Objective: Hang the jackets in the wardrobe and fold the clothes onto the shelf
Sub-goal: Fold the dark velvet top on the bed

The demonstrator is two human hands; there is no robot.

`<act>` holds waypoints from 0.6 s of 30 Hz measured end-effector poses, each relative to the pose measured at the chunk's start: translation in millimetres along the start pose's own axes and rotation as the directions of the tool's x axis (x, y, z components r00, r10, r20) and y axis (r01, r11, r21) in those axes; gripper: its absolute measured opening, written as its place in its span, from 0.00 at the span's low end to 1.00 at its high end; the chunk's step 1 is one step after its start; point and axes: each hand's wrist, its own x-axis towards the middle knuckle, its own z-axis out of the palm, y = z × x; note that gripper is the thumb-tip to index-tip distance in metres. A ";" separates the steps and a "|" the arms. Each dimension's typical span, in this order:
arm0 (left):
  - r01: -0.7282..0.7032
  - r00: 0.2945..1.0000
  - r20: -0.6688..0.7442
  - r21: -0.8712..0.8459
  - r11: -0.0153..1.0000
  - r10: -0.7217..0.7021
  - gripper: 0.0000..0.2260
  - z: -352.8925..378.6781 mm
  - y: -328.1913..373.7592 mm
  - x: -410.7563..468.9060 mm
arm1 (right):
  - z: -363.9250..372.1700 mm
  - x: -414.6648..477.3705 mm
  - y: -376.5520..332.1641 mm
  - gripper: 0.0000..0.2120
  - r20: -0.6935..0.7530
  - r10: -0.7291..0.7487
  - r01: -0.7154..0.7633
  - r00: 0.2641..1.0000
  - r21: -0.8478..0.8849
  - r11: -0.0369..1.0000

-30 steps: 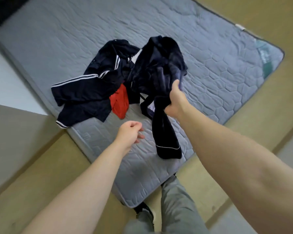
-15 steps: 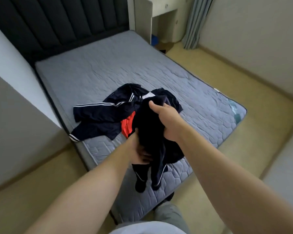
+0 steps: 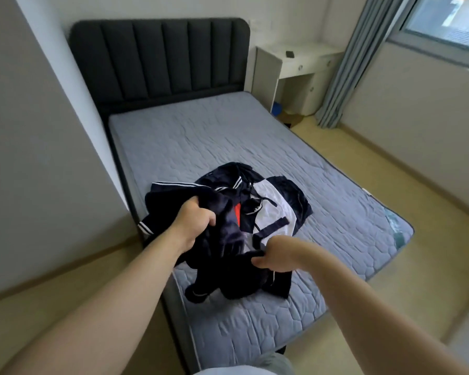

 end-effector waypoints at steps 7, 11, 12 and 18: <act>-0.456 0.890 0.348 0.704 0.544 0.296 0.10 -56.7 53.5 -40.7 | -44.3 10.0 -46.6 0.45 -0.572 -0.206 0.408 0.794 0.250 0.878; -0.564 0.731 0.392 0.808 0.170 0.559 0.11 -79.2 72.5 -57.4 | -60.0 7.8 -81.4 0.51 -0.569 -0.491 0.543 0.660 -0.091 0.835; -0.566 0.691 0.375 0.813 0.139 0.618 0.13 -83.6 75.9 -59.6 | -61.1 9.0 -89.8 0.48 -0.527 -0.515 0.550 0.676 -0.104 0.829; -0.518 0.677 0.108 0.773 0.366 0.728 0.12 -107.6 72.3 -54.8 | -62.6 11.7 -116.5 0.18 -0.644 -0.382 0.547 0.662 0.068 0.834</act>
